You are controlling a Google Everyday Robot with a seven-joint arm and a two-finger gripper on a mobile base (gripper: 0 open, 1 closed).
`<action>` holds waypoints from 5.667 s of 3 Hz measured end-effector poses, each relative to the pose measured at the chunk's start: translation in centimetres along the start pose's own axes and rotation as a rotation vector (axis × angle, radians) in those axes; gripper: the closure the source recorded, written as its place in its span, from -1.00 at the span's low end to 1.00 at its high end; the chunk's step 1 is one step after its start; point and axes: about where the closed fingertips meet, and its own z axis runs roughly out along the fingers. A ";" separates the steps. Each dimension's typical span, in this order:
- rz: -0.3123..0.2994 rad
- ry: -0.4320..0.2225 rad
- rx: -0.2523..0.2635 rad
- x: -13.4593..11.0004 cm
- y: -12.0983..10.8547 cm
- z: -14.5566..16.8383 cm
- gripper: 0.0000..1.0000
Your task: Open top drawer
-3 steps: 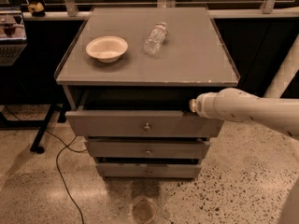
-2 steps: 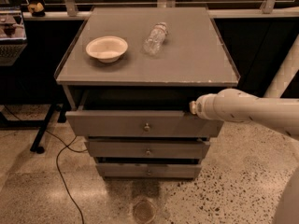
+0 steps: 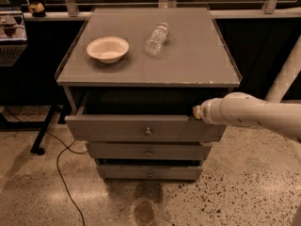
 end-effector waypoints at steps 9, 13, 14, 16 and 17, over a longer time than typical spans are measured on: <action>-0.302 0.157 -0.130 1.5 3.8 0.2 1.00; -0.216 0.253 -0.174 5.9 2.2 -3.3 1.00; -0.203 0.298 -0.197 8.1 1.8 -5.9 1.00; -0.211 0.348 -0.229 10.0 1.4 -8.6 1.00; -0.212 0.355 -0.234 10.2 1.5 -8.7 1.00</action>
Offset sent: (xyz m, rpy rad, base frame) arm -0.0446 -0.0252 -0.0035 -0.0113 0.0930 0.0012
